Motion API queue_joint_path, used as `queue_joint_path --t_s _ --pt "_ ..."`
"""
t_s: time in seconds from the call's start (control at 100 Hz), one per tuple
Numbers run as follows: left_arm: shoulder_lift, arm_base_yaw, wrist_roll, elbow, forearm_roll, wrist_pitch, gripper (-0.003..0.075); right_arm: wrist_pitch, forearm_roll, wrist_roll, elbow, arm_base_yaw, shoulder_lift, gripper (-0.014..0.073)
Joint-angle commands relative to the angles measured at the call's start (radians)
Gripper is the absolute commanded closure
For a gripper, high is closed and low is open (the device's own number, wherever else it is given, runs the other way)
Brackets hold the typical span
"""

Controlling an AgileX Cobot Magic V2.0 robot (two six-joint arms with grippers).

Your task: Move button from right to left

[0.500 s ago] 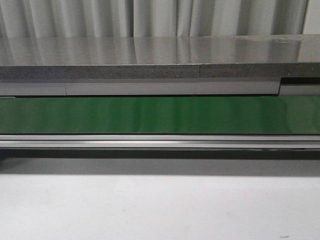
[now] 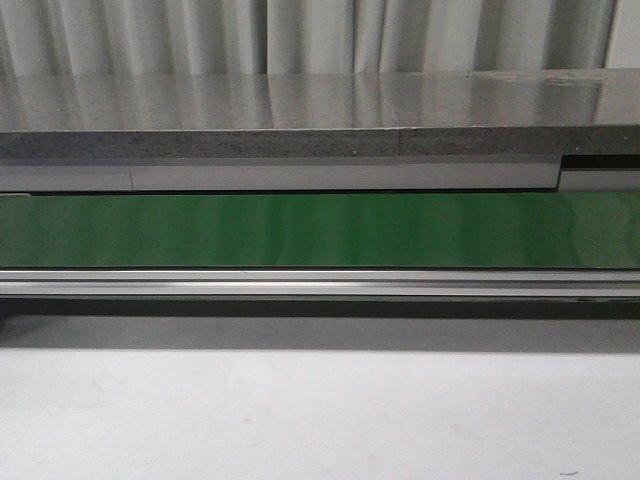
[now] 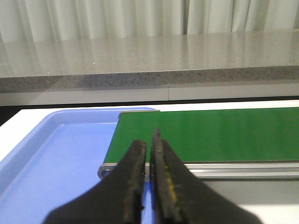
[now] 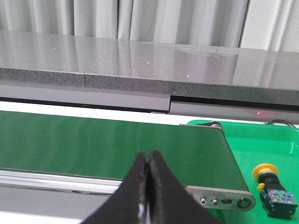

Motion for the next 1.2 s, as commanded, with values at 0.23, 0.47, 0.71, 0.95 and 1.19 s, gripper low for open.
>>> queue_joint_path --t_s 0.23,0.47,0.71,0.95,1.19 --pt "-0.034 -0.009 -0.008 0.039 -0.003 -0.080 0.0715 -0.099 -0.011 -0.001 0.000 -0.001 -0.016 0.0661" --pt "-0.034 -0.009 -0.008 0.039 -0.003 -0.080 0.0715 -0.182 -0.010 -0.001 -0.011 -0.001 -0.016 0.0661" --pt "-0.034 -0.009 -0.008 0.039 -0.003 -0.080 0.0715 0.056 -0.003 -0.001 -0.211 -0.002 0.022 0.0661" --pt "-0.034 -0.009 -0.008 0.039 -0.003 -0.080 0.0715 0.334 -0.003 -0.001 -0.502 -0.002 0.211 0.0661" --pt "-0.034 -0.009 -0.008 0.039 -0.003 -0.080 0.0715 0.660 -0.003 0.006 -0.763 -0.002 0.491 0.0661"
